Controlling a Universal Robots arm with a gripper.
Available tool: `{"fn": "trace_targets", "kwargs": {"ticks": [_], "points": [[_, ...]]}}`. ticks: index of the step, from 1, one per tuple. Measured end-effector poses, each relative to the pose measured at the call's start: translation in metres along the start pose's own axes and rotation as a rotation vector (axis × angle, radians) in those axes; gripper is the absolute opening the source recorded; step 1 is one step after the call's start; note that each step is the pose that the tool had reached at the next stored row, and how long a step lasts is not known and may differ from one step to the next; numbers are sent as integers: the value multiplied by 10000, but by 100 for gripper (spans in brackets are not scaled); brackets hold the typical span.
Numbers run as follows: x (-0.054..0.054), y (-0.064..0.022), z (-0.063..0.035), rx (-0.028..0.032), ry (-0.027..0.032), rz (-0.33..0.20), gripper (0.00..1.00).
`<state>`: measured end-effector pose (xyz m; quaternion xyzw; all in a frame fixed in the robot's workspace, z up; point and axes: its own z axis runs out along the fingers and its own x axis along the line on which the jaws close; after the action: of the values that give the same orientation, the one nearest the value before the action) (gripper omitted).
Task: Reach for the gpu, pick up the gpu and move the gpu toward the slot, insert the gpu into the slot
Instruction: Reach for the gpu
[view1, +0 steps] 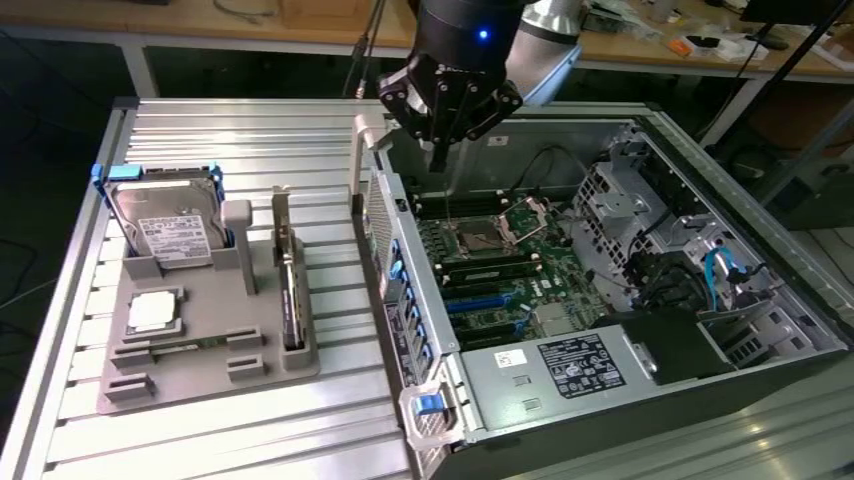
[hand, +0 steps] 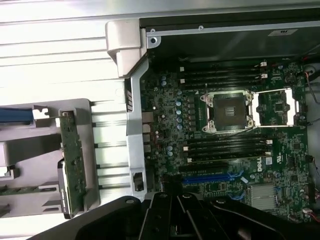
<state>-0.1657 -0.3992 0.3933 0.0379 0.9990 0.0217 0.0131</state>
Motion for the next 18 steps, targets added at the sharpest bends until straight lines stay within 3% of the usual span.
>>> {"fn": "trace_targets", "kwargs": {"ticks": [18], "points": [[416, -39, -12, 1, 0, 1, 11]]}}
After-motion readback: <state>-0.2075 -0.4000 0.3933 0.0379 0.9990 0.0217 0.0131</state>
